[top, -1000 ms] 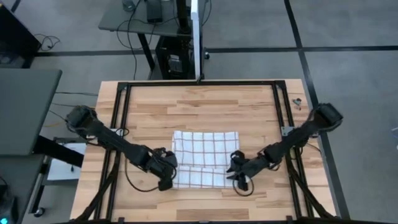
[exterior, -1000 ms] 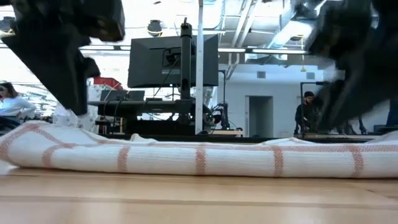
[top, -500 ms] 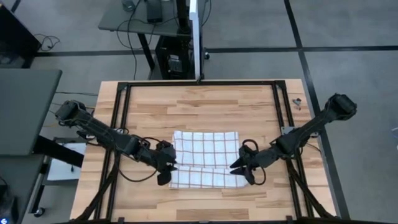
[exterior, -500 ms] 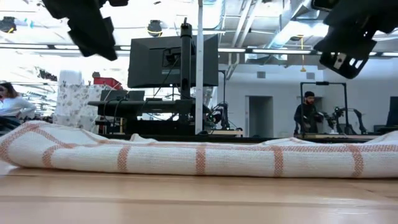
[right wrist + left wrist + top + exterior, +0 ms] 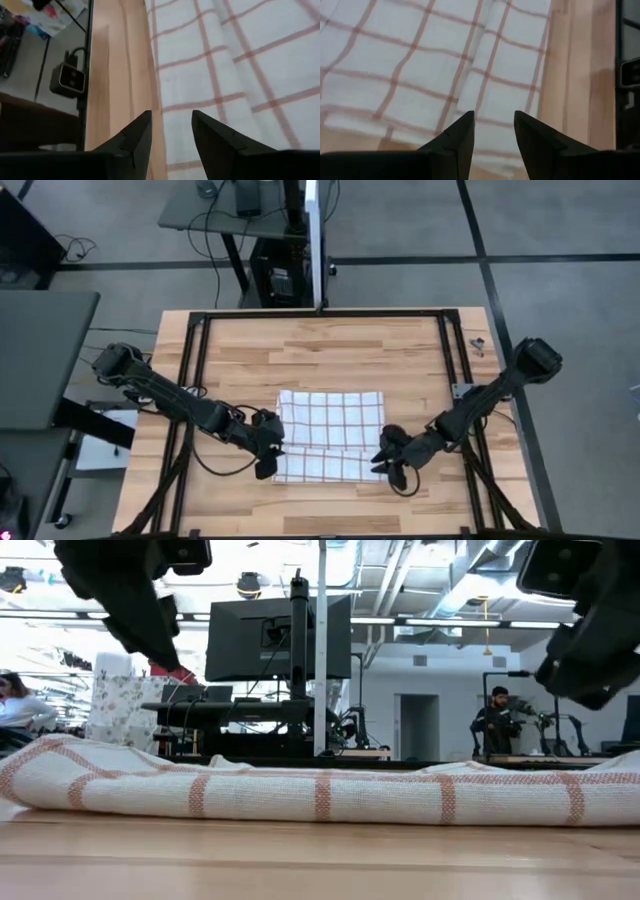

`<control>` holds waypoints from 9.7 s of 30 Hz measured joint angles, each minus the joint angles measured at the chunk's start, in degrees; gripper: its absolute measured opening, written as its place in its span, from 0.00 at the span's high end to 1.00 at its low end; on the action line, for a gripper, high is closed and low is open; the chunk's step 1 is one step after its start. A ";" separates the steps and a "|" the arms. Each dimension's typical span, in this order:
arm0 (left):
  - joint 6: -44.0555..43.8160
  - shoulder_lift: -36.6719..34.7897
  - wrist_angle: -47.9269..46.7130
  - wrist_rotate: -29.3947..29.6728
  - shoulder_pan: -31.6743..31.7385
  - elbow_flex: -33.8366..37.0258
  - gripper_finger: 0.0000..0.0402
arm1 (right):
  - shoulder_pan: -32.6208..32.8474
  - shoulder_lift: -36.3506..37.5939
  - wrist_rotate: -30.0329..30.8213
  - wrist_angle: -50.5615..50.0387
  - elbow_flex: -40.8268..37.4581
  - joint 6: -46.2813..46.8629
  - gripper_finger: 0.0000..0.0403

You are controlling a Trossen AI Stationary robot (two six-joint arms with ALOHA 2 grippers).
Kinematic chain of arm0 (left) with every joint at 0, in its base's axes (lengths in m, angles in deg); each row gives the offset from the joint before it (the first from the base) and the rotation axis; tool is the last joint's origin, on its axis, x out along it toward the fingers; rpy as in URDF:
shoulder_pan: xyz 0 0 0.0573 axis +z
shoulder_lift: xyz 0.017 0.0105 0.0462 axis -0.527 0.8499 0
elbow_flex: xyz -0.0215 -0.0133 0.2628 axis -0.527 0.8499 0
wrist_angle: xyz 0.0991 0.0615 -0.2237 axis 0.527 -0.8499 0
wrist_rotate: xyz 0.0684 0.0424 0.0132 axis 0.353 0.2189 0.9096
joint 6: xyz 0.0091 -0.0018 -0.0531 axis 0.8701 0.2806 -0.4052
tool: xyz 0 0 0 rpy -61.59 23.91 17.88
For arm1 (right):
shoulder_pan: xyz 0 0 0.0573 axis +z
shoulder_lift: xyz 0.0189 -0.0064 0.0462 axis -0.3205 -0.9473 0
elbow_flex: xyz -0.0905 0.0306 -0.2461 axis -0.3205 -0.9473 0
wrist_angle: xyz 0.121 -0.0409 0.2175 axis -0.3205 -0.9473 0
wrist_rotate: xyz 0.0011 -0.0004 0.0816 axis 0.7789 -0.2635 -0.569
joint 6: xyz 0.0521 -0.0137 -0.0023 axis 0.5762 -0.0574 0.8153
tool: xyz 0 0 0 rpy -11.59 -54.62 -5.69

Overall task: Roll towel
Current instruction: Roll the white towel

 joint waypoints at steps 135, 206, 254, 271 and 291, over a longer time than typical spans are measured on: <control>-2.28 38.77 -24.01 27.04 -11.78 -29.66 0.53 | 11.12 -31.29 22.02 -43.73 31.74 -13.45 0.43; 20.38 25.84 -17.74 -29.49 11.34 -25.70 1.00 | 4.88 -3.31 -12.60 -1.55 -2.04 20.55 1.00; 10.77 31.18 -23.82 -25.98 9.22 -28.38 0.98 | -19.61 1.19 -29.44 -10.76 -3.41 5.52 0.72; 7.57 30.15 -31.04 -25.87 8.78 -32.57 0.84 | -24.93 10.93 -28.49 -14.67 -3.30 -1.77 0.53; 6.77 26.49 -38.84 -17.91 10.09 -32.70 0.77 | -24.93 10.89 -28.18 -14.34 -3.23 -4.83 0.52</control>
